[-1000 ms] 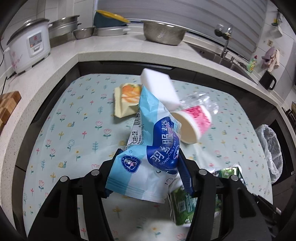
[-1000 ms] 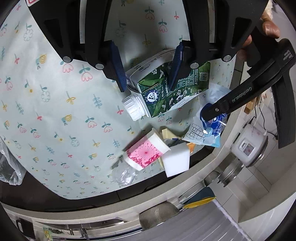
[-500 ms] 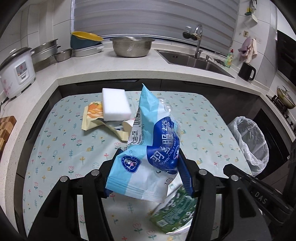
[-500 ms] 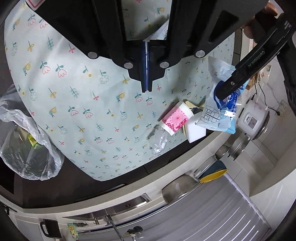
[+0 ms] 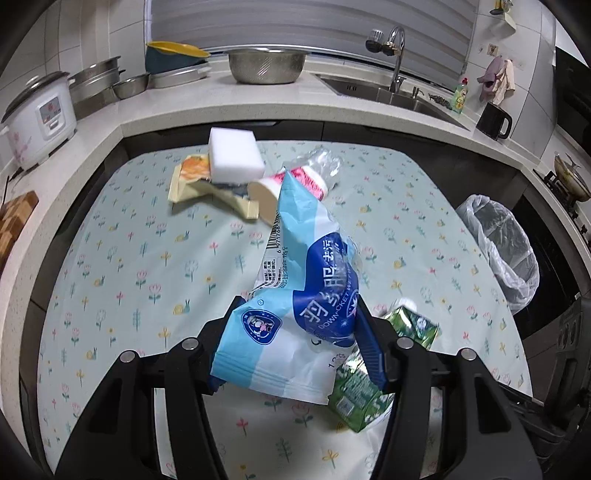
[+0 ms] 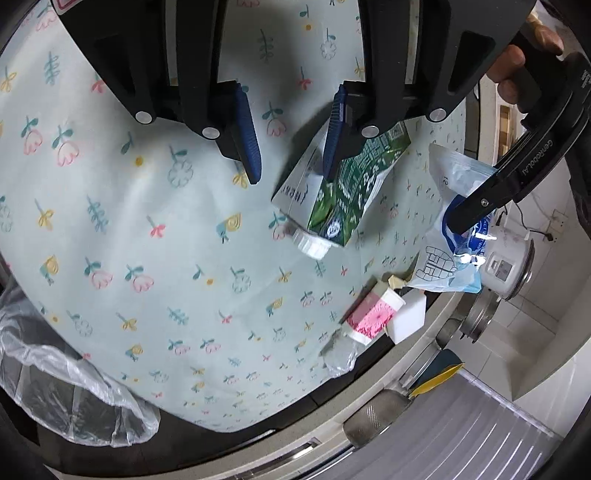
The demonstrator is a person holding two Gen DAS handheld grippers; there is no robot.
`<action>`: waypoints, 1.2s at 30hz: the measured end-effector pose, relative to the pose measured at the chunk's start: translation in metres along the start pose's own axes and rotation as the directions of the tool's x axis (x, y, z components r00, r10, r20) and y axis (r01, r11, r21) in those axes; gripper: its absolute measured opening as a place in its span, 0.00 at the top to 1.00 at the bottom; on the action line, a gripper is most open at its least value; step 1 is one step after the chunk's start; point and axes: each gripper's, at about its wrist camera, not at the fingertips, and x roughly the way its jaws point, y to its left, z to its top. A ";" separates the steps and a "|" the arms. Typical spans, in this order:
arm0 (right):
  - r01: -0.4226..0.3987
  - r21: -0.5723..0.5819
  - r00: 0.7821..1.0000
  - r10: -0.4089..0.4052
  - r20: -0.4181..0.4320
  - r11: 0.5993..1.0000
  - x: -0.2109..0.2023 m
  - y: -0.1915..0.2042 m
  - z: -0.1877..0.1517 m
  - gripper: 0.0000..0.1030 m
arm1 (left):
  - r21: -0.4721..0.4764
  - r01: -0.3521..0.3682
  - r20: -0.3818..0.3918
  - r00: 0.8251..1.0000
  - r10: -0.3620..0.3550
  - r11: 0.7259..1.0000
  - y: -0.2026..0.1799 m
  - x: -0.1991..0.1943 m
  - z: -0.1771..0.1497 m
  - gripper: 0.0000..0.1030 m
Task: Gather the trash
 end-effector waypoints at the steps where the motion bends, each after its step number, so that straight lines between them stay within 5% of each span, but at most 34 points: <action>1: -0.013 0.005 1.000 0.013 -0.007 1.000 0.003 0.001 -0.002 0.64 | 0.000 -0.003 -0.007 1.000 0.003 1.000 0.001 0.001 -0.003 0.47; 16: -0.103 0.039 0.993 0.105 -0.058 0.994 0.033 0.021 -0.003 0.67 | -0.010 -0.010 -0.060 0.998 0.009 1.000 0.005 0.010 -0.027 0.47; 24: -0.085 -0.024 0.996 0.086 0.028 0.996 0.008 0.029 0.014 0.88 | 0.001 0.000 -0.048 0.999 0.000 1.000 -0.004 0.005 -0.021 0.47; 36: 0.012 -0.072 0.980 0.003 0.201 0.997 -0.052 0.011 0.047 0.90 | 0.089 0.049 0.011 0.999 -0.050 0.995 -0.059 -0.008 0.006 0.47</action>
